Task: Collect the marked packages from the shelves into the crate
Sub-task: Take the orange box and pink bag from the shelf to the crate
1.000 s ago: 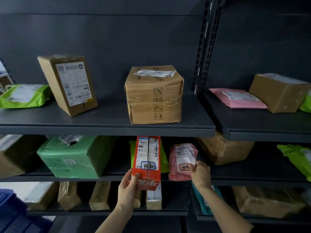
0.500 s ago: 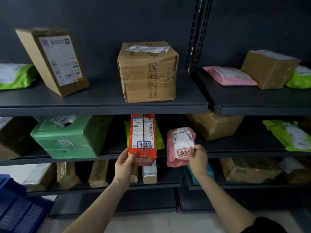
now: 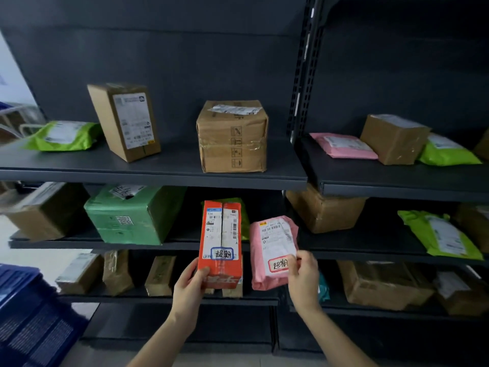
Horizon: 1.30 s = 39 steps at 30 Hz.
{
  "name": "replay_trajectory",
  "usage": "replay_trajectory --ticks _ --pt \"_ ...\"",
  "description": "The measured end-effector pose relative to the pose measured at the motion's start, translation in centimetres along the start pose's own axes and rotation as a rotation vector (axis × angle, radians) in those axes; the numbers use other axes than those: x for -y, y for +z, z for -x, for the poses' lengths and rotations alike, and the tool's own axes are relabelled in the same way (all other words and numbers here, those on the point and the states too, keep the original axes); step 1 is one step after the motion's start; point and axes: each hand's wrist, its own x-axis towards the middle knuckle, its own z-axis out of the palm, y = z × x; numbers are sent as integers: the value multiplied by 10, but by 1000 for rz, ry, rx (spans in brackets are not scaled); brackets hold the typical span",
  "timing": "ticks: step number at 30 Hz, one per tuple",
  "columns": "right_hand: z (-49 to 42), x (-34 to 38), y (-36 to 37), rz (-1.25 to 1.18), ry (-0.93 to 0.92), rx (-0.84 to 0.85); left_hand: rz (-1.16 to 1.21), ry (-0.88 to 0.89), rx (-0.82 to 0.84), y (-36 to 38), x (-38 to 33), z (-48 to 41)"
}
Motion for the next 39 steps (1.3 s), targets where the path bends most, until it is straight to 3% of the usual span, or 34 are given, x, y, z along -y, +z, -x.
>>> replay_trajectory --ticks 9,16,29,39 --pt "50 15 -50 -102 -91 49 43 103 -18 8 -5 102" --pt "90 44 -47 -227 -159 189 97 164 -154 -25 -10 167" --pt "171 142 41 -366 -266 507 156 275 -458 -153 -40 235" --pt "278 249 156 -433 -323 712 192 316 -713 -320 -63 275"
